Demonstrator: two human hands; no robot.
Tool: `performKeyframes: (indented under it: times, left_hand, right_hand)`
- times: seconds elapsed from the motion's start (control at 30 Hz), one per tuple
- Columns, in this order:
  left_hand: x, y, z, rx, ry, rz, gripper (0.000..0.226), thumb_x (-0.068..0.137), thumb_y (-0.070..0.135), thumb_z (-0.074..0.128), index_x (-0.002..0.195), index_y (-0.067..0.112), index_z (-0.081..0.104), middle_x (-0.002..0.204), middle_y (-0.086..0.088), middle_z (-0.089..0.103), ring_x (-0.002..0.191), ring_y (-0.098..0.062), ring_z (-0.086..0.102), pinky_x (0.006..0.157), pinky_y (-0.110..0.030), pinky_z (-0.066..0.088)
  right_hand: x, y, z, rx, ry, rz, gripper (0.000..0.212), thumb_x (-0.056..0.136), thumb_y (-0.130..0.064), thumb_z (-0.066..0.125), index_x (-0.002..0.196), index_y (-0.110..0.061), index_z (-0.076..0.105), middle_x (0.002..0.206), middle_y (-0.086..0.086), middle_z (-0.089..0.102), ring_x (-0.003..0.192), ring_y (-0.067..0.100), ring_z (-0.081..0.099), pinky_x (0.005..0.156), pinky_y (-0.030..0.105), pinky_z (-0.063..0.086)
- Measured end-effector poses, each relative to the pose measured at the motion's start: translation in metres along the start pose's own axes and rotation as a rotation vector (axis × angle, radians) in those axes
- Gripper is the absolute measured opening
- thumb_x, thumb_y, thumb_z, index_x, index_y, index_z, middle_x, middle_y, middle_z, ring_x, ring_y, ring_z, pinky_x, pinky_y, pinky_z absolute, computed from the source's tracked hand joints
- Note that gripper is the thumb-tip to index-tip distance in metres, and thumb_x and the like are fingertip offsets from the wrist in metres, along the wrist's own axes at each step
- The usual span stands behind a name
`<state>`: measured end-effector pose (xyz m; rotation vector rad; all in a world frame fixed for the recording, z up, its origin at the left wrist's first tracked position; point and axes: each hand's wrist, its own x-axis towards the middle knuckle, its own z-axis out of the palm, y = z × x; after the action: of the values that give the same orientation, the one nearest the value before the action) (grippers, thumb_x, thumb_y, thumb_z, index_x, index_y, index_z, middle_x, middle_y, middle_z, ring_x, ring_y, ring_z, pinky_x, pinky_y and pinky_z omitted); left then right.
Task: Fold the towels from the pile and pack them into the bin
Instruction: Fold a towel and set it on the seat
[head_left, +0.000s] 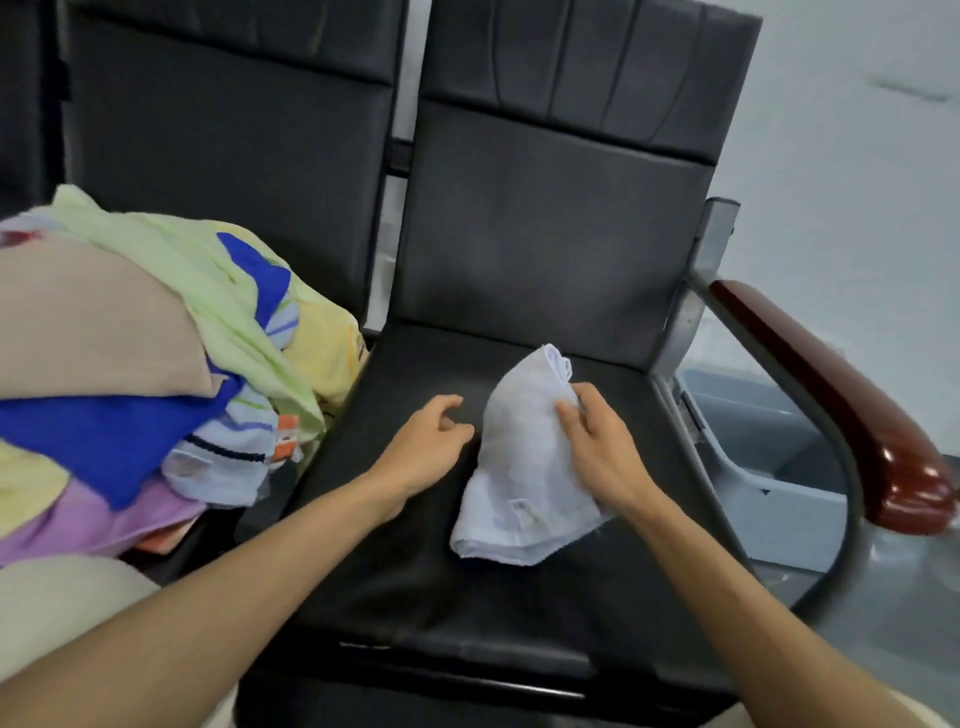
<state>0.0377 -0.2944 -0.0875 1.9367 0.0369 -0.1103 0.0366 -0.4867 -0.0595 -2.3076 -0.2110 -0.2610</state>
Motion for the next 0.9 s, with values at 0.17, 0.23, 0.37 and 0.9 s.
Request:
performKeyframes:
  times: [0.17, 0.23, 0.37, 0.9]
  left_hand:
    - [-0.003, -0.001, -0.021, -0.545, -0.069, -0.336, 0.035, 0.092, 0.041, 0.054, 0.116, 0.015, 0.056, 0.108, -0.006, 0.062, 0.094, -0.022, 0.061, 0.083, -0.037, 0.049]
    - [-0.005, 0.003, -0.036, -0.77, -0.163, -0.37, 0.028, 0.089, 0.034, 0.056, 0.1, 0.01, 0.063, 0.091, -0.01, 0.068, 0.084, -0.026, 0.064, 0.078, -0.037, 0.051]
    - [0.011, 0.011, -0.058, -0.802, -0.199, -0.288, 0.024, 0.086, 0.017, 0.057, 0.106, 0.006, 0.066, 0.096, -0.011, 0.074, 0.09, -0.027, 0.069, 0.083, -0.04, 0.054]
    - [0.155, -0.02, -0.046, 0.169, 0.13, -0.068, 0.047, 0.094, 0.018, 0.054, 0.139, 0.011, 0.041, 0.125, 0.002, 0.052, 0.104, -0.016, 0.051, 0.078, -0.026, 0.044]
  right_hand:
    - [0.016, -0.043, 0.002, 0.566, 0.022, 0.169, 0.022, 0.101, -0.035, 0.045, 0.097, -0.019, 0.06, 0.088, -0.005, 0.063, 0.077, 0.01, 0.058, 0.07, 0.029, 0.052]
    - [0.022, -0.046, 0.0, 0.69, 0.022, 0.243, 0.026, 0.1, -0.037, 0.047, 0.099, -0.017, 0.064, 0.093, 0.0, 0.067, 0.082, 0.016, 0.062, 0.077, 0.039, 0.056]
    - [0.041, -0.033, 0.003, 0.804, -0.078, 0.37, 0.02, 0.095, -0.026, 0.056, 0.11, -0.016, 0.065, 0.106, 0.006, 0.072, 0.096, 0.026, 0.068, 0.083, 0.047, 0.057]
    - [0.142, 0.054, 0.089, 0.289, -0.015, 0.321, 0.038, 0.083, -0.008, 0.059, 0.119, -0.017, 0.057, 0.11, -0.002, 0.065, 0.1, 0.018, 0.063, 0.084, 0.035, 0.054]
